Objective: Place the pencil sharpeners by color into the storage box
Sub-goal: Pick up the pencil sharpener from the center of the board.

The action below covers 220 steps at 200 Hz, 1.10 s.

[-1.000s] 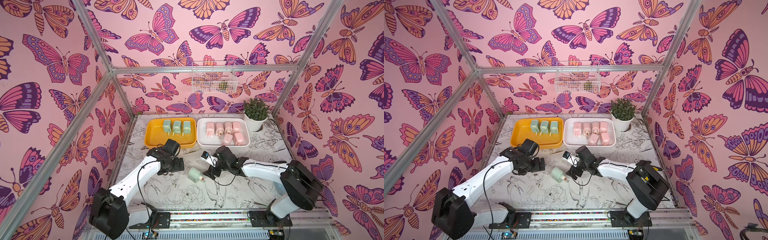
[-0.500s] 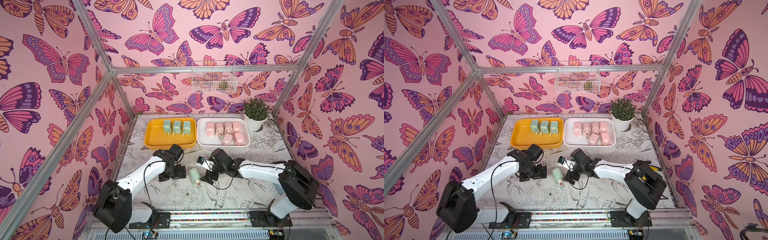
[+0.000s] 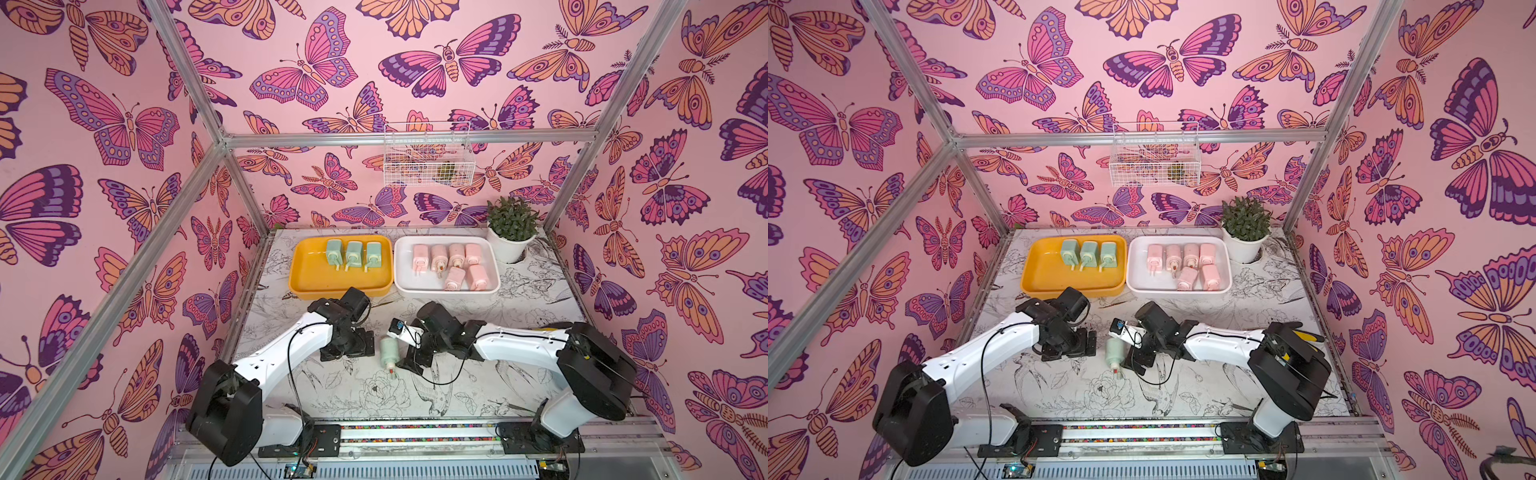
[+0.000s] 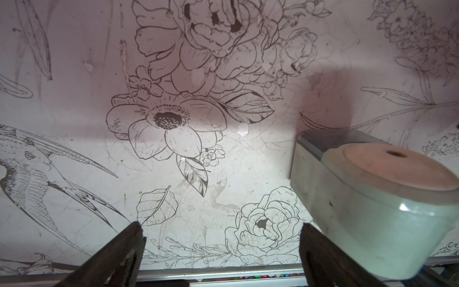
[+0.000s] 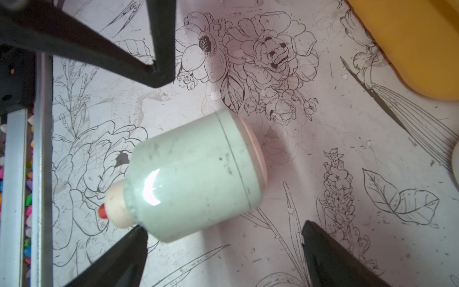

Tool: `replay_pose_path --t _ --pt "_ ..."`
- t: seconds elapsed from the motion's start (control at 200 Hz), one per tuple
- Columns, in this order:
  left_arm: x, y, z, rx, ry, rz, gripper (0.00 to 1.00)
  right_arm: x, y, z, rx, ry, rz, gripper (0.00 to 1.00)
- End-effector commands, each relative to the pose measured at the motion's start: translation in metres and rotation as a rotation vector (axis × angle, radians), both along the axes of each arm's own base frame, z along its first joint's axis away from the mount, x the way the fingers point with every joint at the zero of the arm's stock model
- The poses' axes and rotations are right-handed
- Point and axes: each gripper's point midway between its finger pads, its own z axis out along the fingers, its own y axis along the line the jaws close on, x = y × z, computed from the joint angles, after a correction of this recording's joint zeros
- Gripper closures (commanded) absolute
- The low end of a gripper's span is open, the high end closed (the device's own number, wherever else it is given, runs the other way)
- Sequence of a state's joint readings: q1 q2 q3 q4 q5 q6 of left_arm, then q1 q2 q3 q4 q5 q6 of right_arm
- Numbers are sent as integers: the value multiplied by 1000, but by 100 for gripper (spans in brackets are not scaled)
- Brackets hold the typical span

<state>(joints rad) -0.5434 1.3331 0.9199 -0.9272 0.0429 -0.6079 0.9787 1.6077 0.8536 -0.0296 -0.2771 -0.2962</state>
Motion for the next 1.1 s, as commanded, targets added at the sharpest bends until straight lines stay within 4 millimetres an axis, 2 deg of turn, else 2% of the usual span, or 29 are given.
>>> replay_pose_path --t 0.0,0.135,0.205,0.285,0.31,0.466,0.626,0.701,0.706,0.791,0.856,0.981,1.096 --pt "8 -14 16 -66 -78 -48 0 0 0 24 53 -43 0 1" --pt "9 -22 18 -60 -114 -57 0 10 -15 40 108 -78 -54 1" --pt "12 -29 17 -70 -137 -43 0 23 -35 48 131 -95 -110 1" --pt "15 -42 19 -104 -174 -37 0 38 -57 68 251 -93 -179 1" --pt "17 -47 30 -135 -216 -35 0 46 -66 74 278 -116 -219 1" --pt "20 -65 37 -151 -291 -41 0 97 -116 100 309 -316 -569 1" --pt "17 -71 37 -140 -302 -35 0 125 -144 99 306 -310 -817 1" --pt "15 -73 35 -138 -290 -13 0 120 -136 96 319 -264 -781 1" --pt "15 -73 30 -126 -277 -13 0 119 -135 96 321 -261 -772 1" --pt "11 -78 16 -104 -232 5 0 94 -108 101 394 -193 -570 1" --pt "8 -85 11 -95 -213 -6 0 78 -96 107 452 -163 -472 1" --pt "7 -93 2 -69 -179 -6 0 61 -90 109 453 -124 -378 1" --pt "8 -96 -8 -41 -147 3 3 57 -94 105 435 -117 -380 1"
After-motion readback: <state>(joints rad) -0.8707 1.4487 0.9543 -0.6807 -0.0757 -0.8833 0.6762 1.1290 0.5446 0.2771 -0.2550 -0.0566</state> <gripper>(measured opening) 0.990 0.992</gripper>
